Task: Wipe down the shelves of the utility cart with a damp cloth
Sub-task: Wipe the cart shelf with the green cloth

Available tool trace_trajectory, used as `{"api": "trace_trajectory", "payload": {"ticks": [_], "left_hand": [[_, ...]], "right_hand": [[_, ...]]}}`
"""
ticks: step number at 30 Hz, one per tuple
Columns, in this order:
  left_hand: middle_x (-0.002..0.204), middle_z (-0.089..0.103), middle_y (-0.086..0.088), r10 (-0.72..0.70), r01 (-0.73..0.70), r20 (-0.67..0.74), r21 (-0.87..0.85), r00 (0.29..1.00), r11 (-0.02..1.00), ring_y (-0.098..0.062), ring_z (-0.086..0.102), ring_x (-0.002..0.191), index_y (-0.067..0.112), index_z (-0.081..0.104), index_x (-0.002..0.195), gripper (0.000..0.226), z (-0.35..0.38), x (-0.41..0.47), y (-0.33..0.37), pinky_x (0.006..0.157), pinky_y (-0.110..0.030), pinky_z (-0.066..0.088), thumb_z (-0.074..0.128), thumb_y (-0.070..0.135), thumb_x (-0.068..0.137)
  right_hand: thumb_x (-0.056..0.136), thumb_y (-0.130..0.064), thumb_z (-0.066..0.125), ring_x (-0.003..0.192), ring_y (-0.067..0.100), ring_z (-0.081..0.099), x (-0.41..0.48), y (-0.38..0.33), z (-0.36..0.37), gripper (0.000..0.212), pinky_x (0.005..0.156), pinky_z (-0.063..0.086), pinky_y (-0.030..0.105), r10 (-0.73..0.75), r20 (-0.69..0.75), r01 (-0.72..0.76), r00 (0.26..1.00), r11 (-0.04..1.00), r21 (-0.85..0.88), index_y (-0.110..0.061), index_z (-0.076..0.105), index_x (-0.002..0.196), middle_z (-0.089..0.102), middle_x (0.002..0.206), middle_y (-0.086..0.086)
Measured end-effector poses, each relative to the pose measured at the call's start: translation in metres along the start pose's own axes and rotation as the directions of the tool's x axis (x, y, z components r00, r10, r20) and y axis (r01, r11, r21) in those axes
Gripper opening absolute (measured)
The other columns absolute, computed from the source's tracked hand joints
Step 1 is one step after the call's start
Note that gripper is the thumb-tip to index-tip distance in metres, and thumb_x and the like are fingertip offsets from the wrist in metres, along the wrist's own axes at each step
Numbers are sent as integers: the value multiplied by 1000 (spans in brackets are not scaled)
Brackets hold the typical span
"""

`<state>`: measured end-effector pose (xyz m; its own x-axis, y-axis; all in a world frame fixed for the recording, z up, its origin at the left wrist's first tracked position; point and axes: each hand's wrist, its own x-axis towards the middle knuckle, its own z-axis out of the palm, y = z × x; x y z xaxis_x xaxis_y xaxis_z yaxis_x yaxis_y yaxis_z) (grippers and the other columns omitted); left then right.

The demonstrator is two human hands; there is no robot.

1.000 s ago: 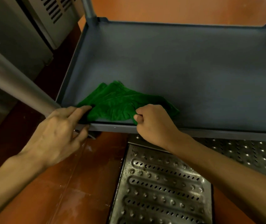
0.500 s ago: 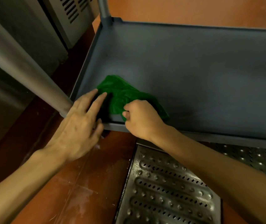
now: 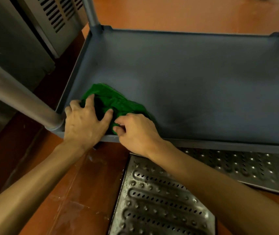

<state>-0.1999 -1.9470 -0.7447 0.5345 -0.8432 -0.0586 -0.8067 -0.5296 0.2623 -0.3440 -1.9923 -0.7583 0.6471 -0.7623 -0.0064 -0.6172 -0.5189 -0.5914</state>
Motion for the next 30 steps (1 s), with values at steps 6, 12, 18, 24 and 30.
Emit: {"api": "trace_trajectory", "payload": {"ticks": [6, 12, 18, 24, 30], "left_hand": [[134, 45, -35, -7, 7, 2, -34, 1000, 999, -51, 44, 124, 14, 33, 151, 80, 12, -5, 29, 102, -54, 41, 57, 57, 87], [129, 49, -34, 64, -63, 31, -56, 997, 996, -50, 48, 118, 10, 34, 150, 80, 22, -14, 78, 99, -52, 42, 57, 55, 88], [131, 48, -31, 158, -155, 58, -52, 986, 987, -48, 47, 120, 9, 30, 152, 83, 35, -23, 122, 99, -51, 42, 53, 58, 90], [130, 49, -30, 260, -258, 73, -38, 963, 965, -46, 48, 118, 9, 30, 153, 85, 49, -33, 159, 96, -49, 44, 39, 66, 91], [125, 53, -22, 375, -372, 75, -50, 924, 927, -38, 50, 116, 10, 31, 153, 81, 60, -44, 187, 91, -46, 47, 41, 63, 93]], "right_hand": [[90, -32, 60, 88, 21, 65, -18, 27, -24, 16, 74, 55, 39, 43, -11, -42, 999, 999, 24, -26, 73, 98, 71, 95, -3], [88, -28, 63, 85, 16, 67, -42, 64, -51, 17, 75, 56, 38, 133, -78, -126, 988, 988, 86, -24, 75, 100, 73, 93, -3], [90, -32, 61, 89, 18, 65, -72, 98, -73, 22, 77, 55, 41, 202, -116, -196, 972, 978, 64, -27, 72, 109, 70, 99, -3], [93, -36, 56, 87, 9, 61, -98, 129, -99, 25, 79, 53, 33, 285, -161, -286, 945, 958, 20, -33, 69, 115, 65, 98, -10], [93, -34, 57, 88, 9, 62, -126, 160, -125, 23, 80, 56, 37, 412, -211, -407, 886, 911, 69, -35, 69, 113, 64, 99, -12]]}}
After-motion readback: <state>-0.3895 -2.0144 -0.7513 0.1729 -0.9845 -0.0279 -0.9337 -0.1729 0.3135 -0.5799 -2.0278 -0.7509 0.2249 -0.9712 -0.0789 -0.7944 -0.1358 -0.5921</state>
